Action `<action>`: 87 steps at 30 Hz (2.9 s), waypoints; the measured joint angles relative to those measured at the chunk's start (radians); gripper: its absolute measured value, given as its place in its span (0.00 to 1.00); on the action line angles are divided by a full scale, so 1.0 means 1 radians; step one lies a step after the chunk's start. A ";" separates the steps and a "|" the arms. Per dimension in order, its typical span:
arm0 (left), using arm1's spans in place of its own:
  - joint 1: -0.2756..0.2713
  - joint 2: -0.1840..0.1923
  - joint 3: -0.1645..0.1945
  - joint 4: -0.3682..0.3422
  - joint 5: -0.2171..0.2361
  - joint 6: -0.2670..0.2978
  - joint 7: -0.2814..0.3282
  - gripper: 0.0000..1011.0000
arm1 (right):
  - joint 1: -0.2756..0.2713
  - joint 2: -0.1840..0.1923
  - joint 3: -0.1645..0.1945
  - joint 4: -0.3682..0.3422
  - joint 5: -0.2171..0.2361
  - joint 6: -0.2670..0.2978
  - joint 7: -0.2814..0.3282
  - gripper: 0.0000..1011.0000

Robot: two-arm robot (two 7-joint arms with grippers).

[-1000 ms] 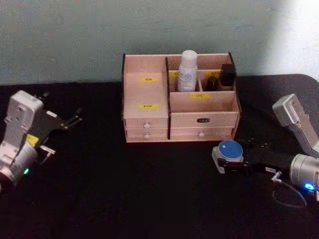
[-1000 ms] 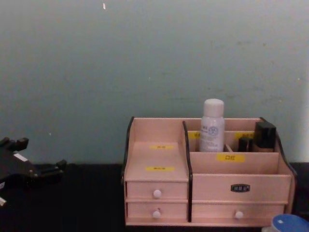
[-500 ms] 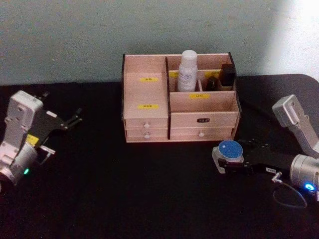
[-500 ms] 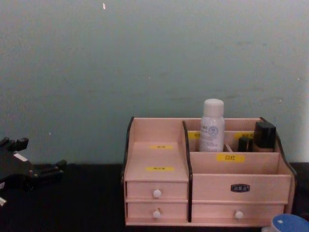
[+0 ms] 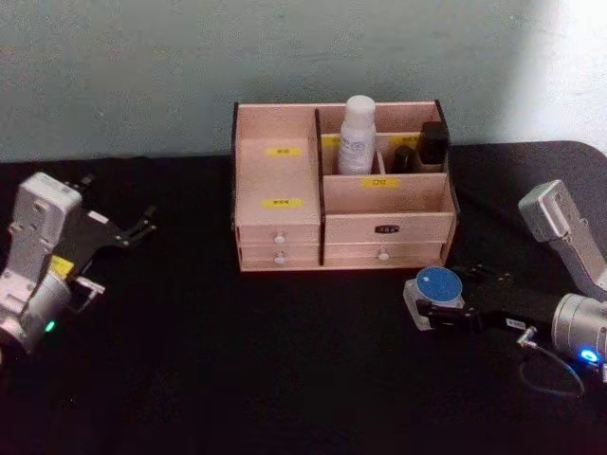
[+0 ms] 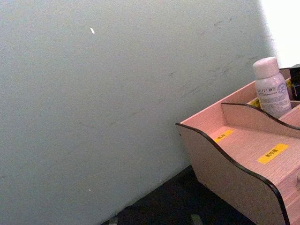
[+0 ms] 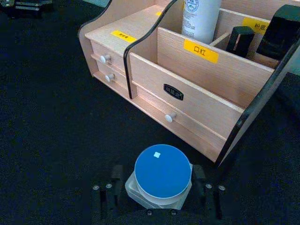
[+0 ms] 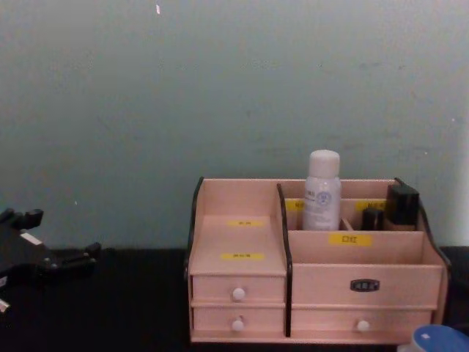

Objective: Pick up the facial cleanser and watermelon frost from the table and place them into the tiered storage box.

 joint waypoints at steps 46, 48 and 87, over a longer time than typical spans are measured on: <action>0.000 0.000 0.000 0.000 0.000 0.000 0.000 0.99 | 0.077 -0.005 -0.026 -0.004 0.051 -0.078 0.112 0.70; 0.000 0.000 0.000 0.000 0.000 0.000 0.000 0.99 | 0.093 -0.013 -0.034 0.001 0.051 -0.084 0.118 0.70; 0.000 0.000 0.000 0.000 0.000 0.000 0.000 0.99 | 0.545 -0.312 -0.224 0.450 -0.041 -0.209 0.228 0.70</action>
